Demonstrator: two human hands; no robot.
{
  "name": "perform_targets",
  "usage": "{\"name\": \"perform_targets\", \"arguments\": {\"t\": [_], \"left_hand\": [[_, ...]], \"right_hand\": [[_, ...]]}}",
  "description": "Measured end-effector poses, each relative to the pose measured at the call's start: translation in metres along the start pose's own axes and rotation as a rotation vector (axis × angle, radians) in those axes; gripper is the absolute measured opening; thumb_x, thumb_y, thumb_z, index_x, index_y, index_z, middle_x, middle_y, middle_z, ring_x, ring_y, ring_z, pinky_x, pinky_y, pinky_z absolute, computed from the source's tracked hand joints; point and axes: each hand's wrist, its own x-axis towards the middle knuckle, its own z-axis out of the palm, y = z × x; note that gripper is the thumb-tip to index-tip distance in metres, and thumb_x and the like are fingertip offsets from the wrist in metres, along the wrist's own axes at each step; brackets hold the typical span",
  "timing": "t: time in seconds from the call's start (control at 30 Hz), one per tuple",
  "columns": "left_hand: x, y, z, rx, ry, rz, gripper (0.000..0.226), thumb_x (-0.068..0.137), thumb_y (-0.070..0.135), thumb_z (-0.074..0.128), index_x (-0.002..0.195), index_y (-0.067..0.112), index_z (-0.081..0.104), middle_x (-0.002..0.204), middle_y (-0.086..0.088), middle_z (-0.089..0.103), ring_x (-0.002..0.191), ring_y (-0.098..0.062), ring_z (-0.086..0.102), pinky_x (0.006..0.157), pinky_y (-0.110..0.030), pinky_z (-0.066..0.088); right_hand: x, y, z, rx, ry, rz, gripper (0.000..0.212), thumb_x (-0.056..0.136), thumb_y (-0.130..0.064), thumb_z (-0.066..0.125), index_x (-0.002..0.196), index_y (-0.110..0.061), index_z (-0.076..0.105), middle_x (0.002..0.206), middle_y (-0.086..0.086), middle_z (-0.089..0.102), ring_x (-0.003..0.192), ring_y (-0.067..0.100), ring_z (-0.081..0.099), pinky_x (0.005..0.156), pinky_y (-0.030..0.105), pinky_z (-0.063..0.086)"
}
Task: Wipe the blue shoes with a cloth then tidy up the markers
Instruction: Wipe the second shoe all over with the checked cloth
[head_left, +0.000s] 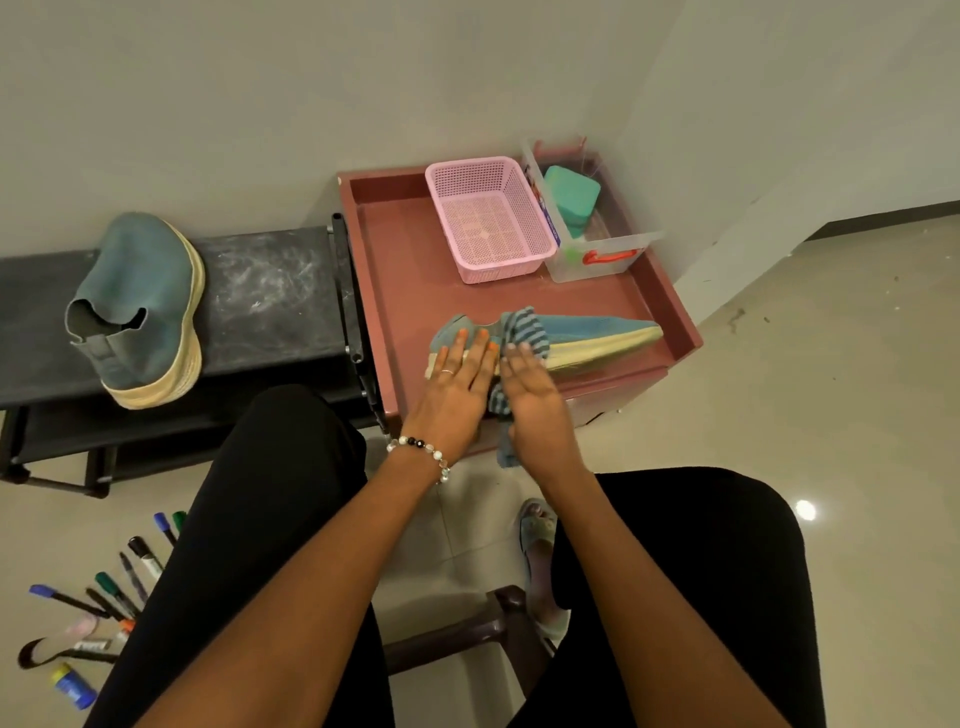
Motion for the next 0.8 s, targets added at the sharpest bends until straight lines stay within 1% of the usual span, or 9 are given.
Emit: {"name": "perform_targets", "arguments": {"t": [0.07, 0.17, 0.27, 0.43, 0.5, 0.57, 0.63, 0.7, 0.8], "left_hand": [[-0.001, 0.0, 0.001, -0.028, 0.021, 0.02, 0.065, 0.095, -0.005, 0.033, 0.151, 0.005, 0.001, 0.159, -0.011, -0.004, 0.146, -0.03, -0.008, 0.113, -0.034, -0.015], [-0.002, -0.001, 0.0, -0.023, 0.002, 0.076, 0.069, 0.091, -0.01, 0.032, 0.15, 0.004, -0.001, 0.158, -0.01, -0.008, 0.146, -0.028, -0.009, 0.113, -0.033, -0.016], [0.001, -0.007, 0.001, -0.061, 0.08, 0.092, 0.076, 0.084, -0.015, 0.044, 0.149, 0.003, 0.01, 0.158, -0.013, 0.007, 0.146, -0.028, 0.002, 0.115, -0.035, -0.009], [0.001, -0.01, 0.004, -0.035, 0.06, 0.108, 0.077, 0.075, -0.016, 0.059, 0.145, 0.0, 0.03, 0.152, -0.017, 0.028, 0.141, -0.025, 0.011, 0.115, -0.042, 0.006], [0.0, -0.008, 0.007, -0.031, 0.039, 0.103, 0.08, 0.065, -0.017, 0.067, 0.139, -0.003, 0.041, 0.146, -0.02, 0.039, 0.138, -0.033, 0.028, 0.111, -0.048, 0.015], [0.0, -0.006, 0.004, -0.032, 0.017, 0.092, 0.083, 0.06, -0.019, 0.068, 0.137, -0.005, 0.043, 0.144, -0.022, 0.041, 0.135, -0.039, 0.036, 0.109, -0.05, 0.017], [-0.001, -0.005, 0.0, -0.055, 0.012, 0.088, 0.084, 0.073, -0.017, 0.056, 0.147, 0.0, 0.022, 0.156, -0.017, 0.019, 0.145, -0.034, 0.013, 0.115, -0.038, -0.002], [0.0, -0.008, -0.003, -0.073, -0.053, 0.078, 0.084, 0.08, -0.012, 0.046, 0.151, 0.007, 0.004, 0.159, -0.009, -0.003, 0.147, -0.026, -0.007, 0.113, -0.029, -0.016], [-0.002, -0.011, 0.002, -0.091, -0.022, 0.107, 0.084, 0.079, -0.013, 0.048, 0.15, 0.006, 0.008, 0.159, -0.009, 0.001, 0.145, -0.023, -0.008, 0.114, -0.03, -0.015]], "right_hand": [[-0.002, 0.003, -0.001, -0.029, -0.044, -0.053, 0.055, 0.07, -0.002, 0.032, 0.115, 0.015, 0.06, 0.122, 0.03, 0.058, 0.114, 0.046, 0.055, 0.1, 0.055, 0.032], [-0.006, 0.036, -0.017, -0.198, -0.087, -0.186, 0.047, 0.076, -0.008, 0.039, 0.111, 0.009, 0.065, 0.117, 0.023, 0.064, 0.109, 0.039, 0.061, 0.112, 0.038, 0.028], [-0.01, 0.068, -0.04, -0.406, -0.13, -0.232, 0.04, 0.072, -0.009, 0.056, 0.107, 0.006, 0.068, 0.113, 0.021, 0.066, 0.107, 0.036, 0.063, 0.104, 0.047, 0.038], [-0.009, 0.069, -0.052, -0.435, -0.084, 0.122, 0.056, 0.052, 0.006, 0.081, 0.105, 0.013, 0.065, 0.106, 0.027, 0.066, 0.1, 0.039, 0.065, 0.097, 0.053, 0.043], [-0.005, 0.043, -0.036, -0.412, -0.069, 0.254, 0.045, 0.058, 0.01, 0.069, 0.103, 0.017, 0.064, 0.105, 0.031, 0.065, 0.101, 0.043, 0.063, 0.093, 0.056, 0.047], [0.001, 0.012, -0.018, -0.287, -0.059, 0.349, 0.044, 0.069, 0.009, 0.045, 0.11, 0.018, 0.06, 0.117, 0.034, 0.059, 0.112, 0.046, 0.057, 0.099, 0.057, 0.04], [0.0, -0.009, -0.005, -0.145, -0.087, 0.321, 0.053, 0.07, 0.011, 0.039, 0.12, 0.019, 0.053, 0.128, 0.036, 0.05, 0.121, 0.049, 0.047, 0.103, 0.056, 0.027], [-0.005, -0.003, -0.005, -0.156, -0.134, 0.175, 0.056, 0.062, 0.014, 0.048, 0.117, 0.019, 0.055, 0.124, 0.036, 0.053, 0.117, 0.051, 0.05, 0.098, 0.057, 0.029], [-0.014, 0.036, -0.031, -0.385, -0.19, 0.003, 0.055, 0.059, 0.009, 0.068, 0.113, 0.011, 0.062, 0.119, 0.026, 0.062, 0.11, 0.041, 0.06, 0.095, 0.053, 0.042]]}}
